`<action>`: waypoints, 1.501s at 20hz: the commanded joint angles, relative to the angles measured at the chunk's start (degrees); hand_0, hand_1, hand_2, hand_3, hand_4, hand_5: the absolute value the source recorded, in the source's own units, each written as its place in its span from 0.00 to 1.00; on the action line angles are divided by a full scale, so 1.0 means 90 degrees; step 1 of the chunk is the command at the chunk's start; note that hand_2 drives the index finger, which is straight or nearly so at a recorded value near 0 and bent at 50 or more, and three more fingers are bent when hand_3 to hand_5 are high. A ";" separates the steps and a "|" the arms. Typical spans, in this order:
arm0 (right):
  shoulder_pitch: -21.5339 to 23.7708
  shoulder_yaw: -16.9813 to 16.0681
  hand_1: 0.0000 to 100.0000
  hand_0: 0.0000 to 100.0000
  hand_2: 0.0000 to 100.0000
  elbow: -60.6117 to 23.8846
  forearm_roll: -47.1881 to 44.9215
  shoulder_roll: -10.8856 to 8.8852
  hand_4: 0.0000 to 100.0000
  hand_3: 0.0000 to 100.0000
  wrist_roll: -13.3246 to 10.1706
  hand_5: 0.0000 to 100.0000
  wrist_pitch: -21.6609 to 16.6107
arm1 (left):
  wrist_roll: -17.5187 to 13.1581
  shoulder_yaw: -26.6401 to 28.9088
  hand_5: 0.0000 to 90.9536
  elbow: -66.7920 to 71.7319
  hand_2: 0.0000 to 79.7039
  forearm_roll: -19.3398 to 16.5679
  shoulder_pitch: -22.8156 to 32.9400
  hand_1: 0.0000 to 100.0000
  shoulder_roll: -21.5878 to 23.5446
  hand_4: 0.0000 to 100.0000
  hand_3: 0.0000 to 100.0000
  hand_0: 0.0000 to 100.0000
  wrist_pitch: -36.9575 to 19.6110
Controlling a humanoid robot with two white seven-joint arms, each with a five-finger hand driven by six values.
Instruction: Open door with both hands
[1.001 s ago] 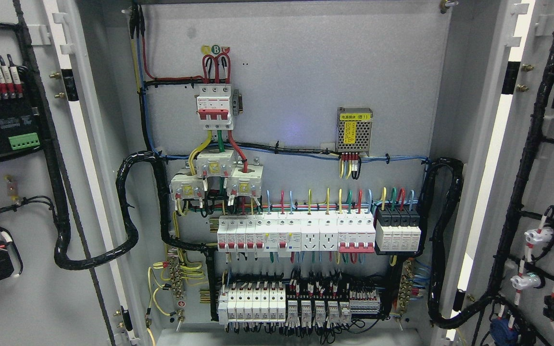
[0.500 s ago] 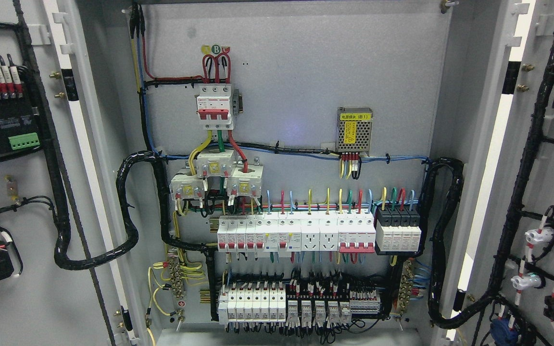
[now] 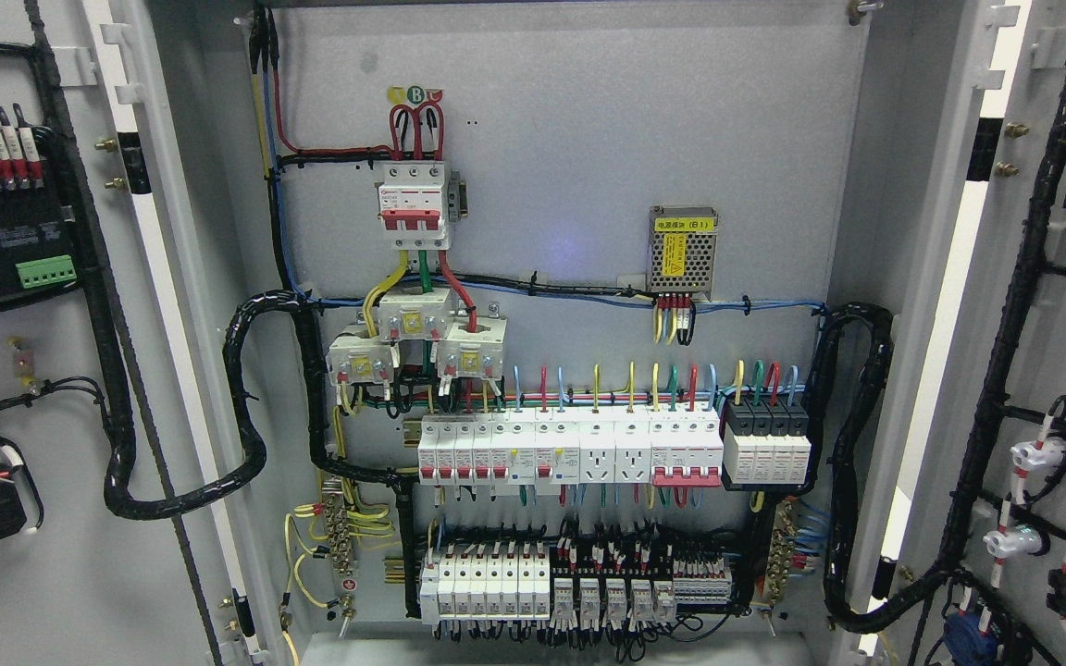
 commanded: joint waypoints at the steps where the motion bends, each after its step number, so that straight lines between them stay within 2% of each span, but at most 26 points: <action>1: -0.0558 -0.0182 0.00 0.38 0.00 0.1493 0.0607 0.0575 0.00 0.00 -0.0299 0.00 0.0640 | 0.0018 0.0200 0.00 0.1434 0.00 0.0021 -0.0512 0.00 -0.0276 0.00 0.00 0.00 0.0508; 7: -0.0588 -0.0241 0.00 0.38 0.00 0.1453 0.1203 0.0585 0.00 0.00 -0.0348 0.00 0.0963 | 0.0028 0.0327 0.00 0.1532 0.00 0.0021 -0.0922 0.00 -0.0335 0.00 0.00 0.00 0.1026; 11: -0.0588 -0.0232 0.00 0.38 0.00 0.1463 0.1272 0.0585 0.00 0.00 -0.0660 0.00 0.0954 | 0.0038 0.0327 0.00 0.1542 0.00 0.0011 -0.0991 0.00 -0.0364 0.00 0.00 0.00 0.1056; 30: -0.0412 -0.0231 0.00 0.38 0.00 0.1434 0.1272 0.0526 0.00 0.00 -0.0661 0.00 0.0934 | -0.0011 0.0249 0.00 0.1562 0.00 0.0031 -0.1167 0.00 -0.0452 0.00 0.00 0.00 0.1085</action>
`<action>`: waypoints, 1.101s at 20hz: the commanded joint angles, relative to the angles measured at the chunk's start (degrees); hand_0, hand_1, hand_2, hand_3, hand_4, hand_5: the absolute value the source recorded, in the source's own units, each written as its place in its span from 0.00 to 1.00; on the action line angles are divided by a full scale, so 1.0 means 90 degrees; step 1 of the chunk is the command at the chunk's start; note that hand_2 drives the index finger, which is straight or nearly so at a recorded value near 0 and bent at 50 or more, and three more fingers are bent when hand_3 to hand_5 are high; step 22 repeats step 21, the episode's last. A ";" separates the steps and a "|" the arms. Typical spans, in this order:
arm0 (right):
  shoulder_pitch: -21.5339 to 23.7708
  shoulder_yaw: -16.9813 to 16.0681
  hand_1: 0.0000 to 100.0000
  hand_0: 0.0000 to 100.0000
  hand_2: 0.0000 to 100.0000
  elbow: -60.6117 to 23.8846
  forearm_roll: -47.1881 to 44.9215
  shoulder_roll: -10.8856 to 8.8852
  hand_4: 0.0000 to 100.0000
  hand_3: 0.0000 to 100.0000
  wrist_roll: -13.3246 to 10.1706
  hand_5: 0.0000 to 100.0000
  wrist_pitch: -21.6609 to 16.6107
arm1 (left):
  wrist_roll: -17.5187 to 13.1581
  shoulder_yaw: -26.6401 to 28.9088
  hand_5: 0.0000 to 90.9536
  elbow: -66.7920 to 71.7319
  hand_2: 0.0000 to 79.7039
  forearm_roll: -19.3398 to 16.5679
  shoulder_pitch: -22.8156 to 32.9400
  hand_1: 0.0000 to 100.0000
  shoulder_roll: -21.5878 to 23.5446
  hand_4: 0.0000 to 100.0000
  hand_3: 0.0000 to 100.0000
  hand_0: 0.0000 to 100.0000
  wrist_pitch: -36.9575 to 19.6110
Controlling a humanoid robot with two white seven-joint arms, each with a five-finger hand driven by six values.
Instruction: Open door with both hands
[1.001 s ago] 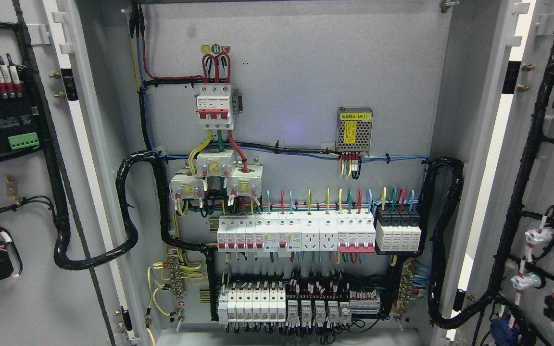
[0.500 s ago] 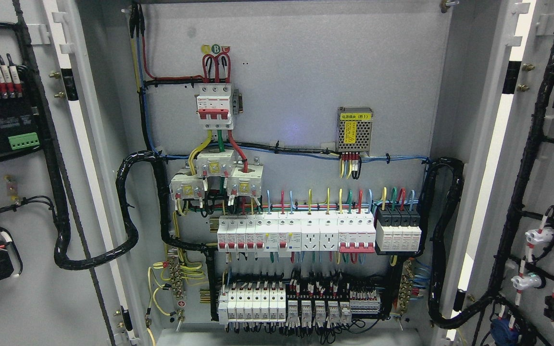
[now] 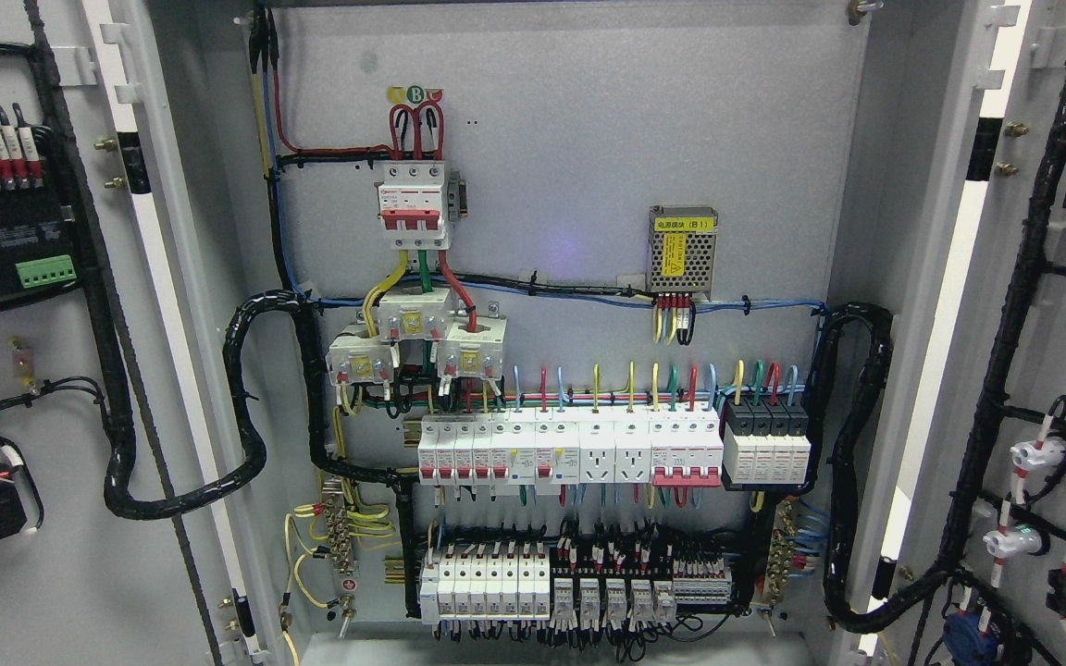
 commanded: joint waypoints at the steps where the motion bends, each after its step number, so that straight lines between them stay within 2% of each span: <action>1: 0.0058 -0.0015 0.00 0.38 0.00 0.0078 0.0005 0.0072 0.00 0.00 0.0009 0.00 -0.0016 | -0.0067 0.0026 0.00 0.0023 0.00 0.0023 -0.0031 0.00 -0.0238 0.00 0.00 0.00 -0.0052; 22: 0.0078 -0.0025 0.00 0.38 0.00 0.0039 0.0005 0.0121 0.00 0.00 0.0019 0.00 -0.0045 | -0.0077 0.0036 0.00 0.0023 0.00 0.0023 -0.0051 0.00 -0.0287 0.00 0.00 0.00 -0.0052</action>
